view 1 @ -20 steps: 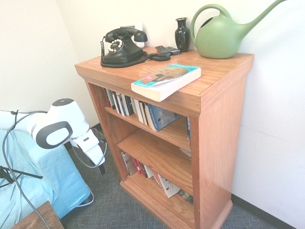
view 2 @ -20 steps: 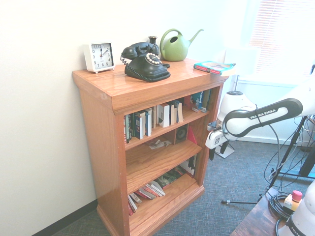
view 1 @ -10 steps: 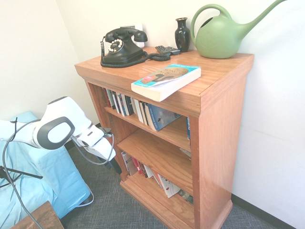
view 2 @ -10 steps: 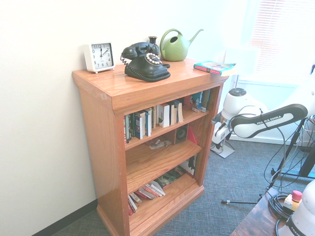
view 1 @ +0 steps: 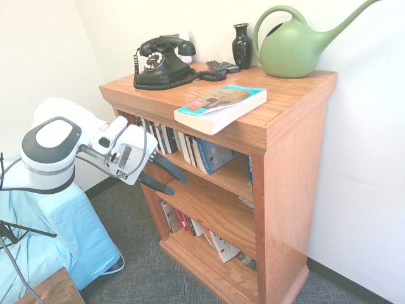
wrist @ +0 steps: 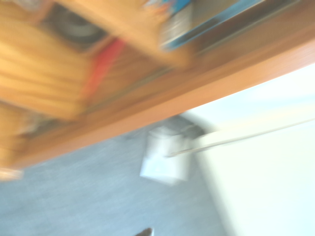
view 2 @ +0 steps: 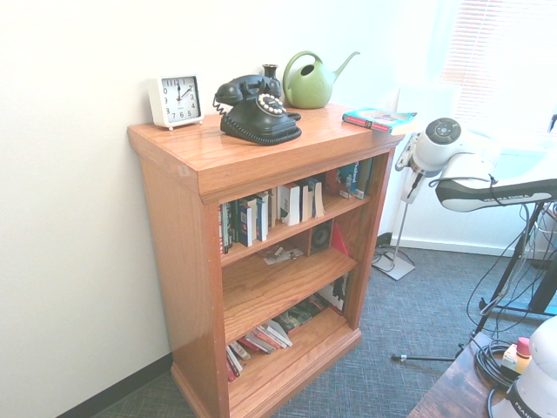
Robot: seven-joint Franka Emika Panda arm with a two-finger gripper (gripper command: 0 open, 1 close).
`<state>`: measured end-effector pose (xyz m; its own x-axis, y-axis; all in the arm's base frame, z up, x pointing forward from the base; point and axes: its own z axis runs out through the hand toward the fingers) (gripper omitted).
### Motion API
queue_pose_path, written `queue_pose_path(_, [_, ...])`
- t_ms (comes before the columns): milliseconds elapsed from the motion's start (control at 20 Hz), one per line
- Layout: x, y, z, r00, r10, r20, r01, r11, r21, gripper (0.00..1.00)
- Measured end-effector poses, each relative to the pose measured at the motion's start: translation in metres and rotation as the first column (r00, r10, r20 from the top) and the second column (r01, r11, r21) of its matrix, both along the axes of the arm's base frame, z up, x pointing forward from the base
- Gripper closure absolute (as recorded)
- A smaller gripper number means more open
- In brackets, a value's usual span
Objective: Organize the shelf
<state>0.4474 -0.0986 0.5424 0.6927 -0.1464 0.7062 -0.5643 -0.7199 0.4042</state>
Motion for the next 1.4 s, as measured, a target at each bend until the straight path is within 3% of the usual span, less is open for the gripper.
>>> queue_pose_path(200, [0.002,0.007,0.029,0.996,0.071,0.046,-0.061,0.98,-0.191,0.0])
queue_pose_path(400, [0.005,0.015,0.049,0.991,0.109,0.071,-0.084,0.953,-0.292,0.0])
queue_pose_path(850, [0.037,0.029,0.072,0.982,0.17,0.082,-0.126,0.915,-0.383,0.0])
queue_pose_path(1300, [0.09,0.012,0.069,0.98,0.182,0.077,-0.14,0.915,-0.378,0.0])
queue_pose_path(1350, [0.094,0.008,0.067,0.981,0.178,0.075,-0.137,0.916,-0.377,1.0])
queue_pose_path(1400, [0.097,0.006,0.065,0.982,0.174,0.072,-0.135,0.917,-0.376,1.0])
